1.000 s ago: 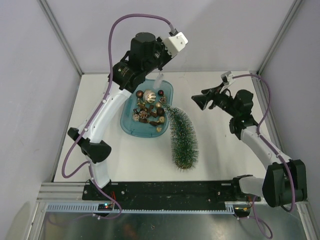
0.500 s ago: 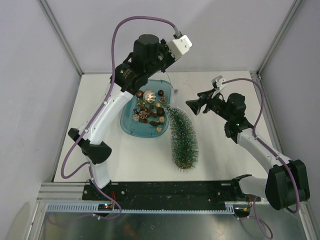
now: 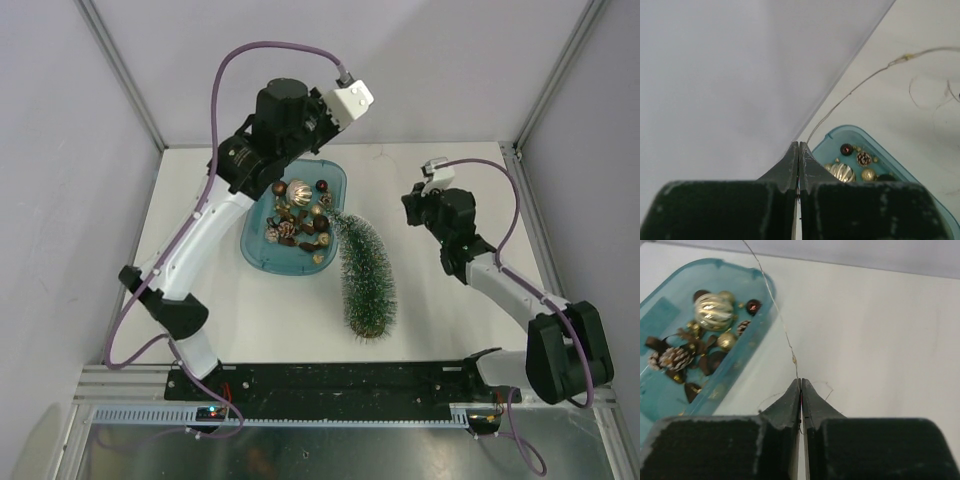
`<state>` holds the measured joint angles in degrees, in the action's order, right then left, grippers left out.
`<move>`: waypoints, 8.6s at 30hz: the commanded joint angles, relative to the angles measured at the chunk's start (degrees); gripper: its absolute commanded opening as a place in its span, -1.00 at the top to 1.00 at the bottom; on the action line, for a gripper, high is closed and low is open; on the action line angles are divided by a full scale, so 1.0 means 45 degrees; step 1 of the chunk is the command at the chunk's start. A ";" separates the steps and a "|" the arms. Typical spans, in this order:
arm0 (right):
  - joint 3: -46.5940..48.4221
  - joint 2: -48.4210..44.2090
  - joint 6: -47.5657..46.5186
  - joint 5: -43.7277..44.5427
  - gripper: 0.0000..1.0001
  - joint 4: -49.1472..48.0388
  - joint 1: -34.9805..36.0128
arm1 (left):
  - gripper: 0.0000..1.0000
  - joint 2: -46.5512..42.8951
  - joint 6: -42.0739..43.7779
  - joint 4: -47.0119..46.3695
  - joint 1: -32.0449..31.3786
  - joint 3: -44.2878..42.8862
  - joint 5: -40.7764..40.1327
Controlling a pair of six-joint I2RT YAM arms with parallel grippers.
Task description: Decorate the small christmas tree
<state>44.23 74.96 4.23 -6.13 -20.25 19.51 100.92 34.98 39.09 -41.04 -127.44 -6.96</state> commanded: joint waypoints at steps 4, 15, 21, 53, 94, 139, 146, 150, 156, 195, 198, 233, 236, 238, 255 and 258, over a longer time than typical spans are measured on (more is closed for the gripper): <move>0.0039 -0.2670 -0.0581 0.3751 0.99 0.0229 -0.0196 | 0.99 -0.2979 -0.0083 -0.0223 -0.0038 0.3485 -0.0777; 0.0064 -0.4346 -0.0880 0.2576 1.00 0.1311 -0.1036 | 1.00 -0.7481 -0.1900 0.1198 0.0109 0.9624 -0.0214; 0.0062 -0.4407 -0.0879 0.2419 1.00 0.1429 -0.1006 | 0.99 -0.8634 -0.3586 0.2689 0.0165 1.1632 0.2252; 0.0308 -0.4539 -0.0724 0.1069 1.00 -0.0660 -0.0913 | 1.00 -0.8798 -0.5455 0.0038 0.1225 1.1618 0.4793; 0.5972 0.3391 -0.2817 0.1074 1.00 0.0063 -0.1177 | 0.94 -0.8787 -0.5158 -0.0105 0.1215 1.6799 0.5816; 0.3512 -0.5524 -0.2367 1.1764 1.00 1.1052 -0.3702 | -0.99 -1.0539 -0.3621 0.3201 0.0146 1.1254 0.6000; 0.4014 -0.6781 -0.0546 1.0367 1.00 1.4654 -0.3479 | -0.99 -0.9688 -0.3953 0.3202 -0.1148 0.9803 0.5908; 0.4582 -0.7835 -0.0486 1.0318 1.00 1.6514 -0.3041 | -0.99 -0.9092 -0.4049 0.3207 -0.1646 0.8994 0.5766; 0.5795 -0.8560 -0.1076 1.1096 1.00 1.8651 -0.1113 | -0.99 -0.7999 -0.4181 0.3178 -0.2148 0.7630 0.5805; 0.8474 -1.0144 0.2782 -0.8774 1.00 2.2753 0.0013 | -0.99 -0.4439 -0.2191 0.3440 -1.0344 0.4883 0.2233; 0.7943 -1.0501 0.3158 -0.9348 1.00 2.2541 -0.0044 | -0.99 -0.4508 -0.2308 0.3442 -1.0391 0.5236 0.2421; 0.7359 -1.1293 0.4886 -1.1390 1.00 2.0265 -0.1760 | -0.98 -0.4779 -0.4939 0.2256 -1.0608 0.9271 0.2650; 0.7359 -1.1341 0.5003 -1.1450 1.00 2.0106 -0.1853 | -0.94 -0.4621 -0.4954 0.2217 -1.0632 0.9200 0.2781; 0.7359 -1.1383 0.5102 -1.1494 1.00 1.9998 -0.1888 | -0.88 -0.4519 -0.4832 0.2242 -1.0692 0.9223 0.2730; 0.6139 -1.1622 0.4282 -1.0306 1.00 2.0928 -0.1956 | 0.99 -0.6939 -0.1769 0.4166 -1.0692 1.0602 0.1151; 0.5737 -1.1611 0.4027 -0.9928 1.00 2.1268 -0.2009 | 1.00 -0.7542 -0.1064 0.5390 -1.0613 1.0768 0.1900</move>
<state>71.57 23.29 24.43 -53.39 73.30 10.92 72.14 24.21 55.70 -89.01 -79.61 -2.09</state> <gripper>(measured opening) 0.009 0.009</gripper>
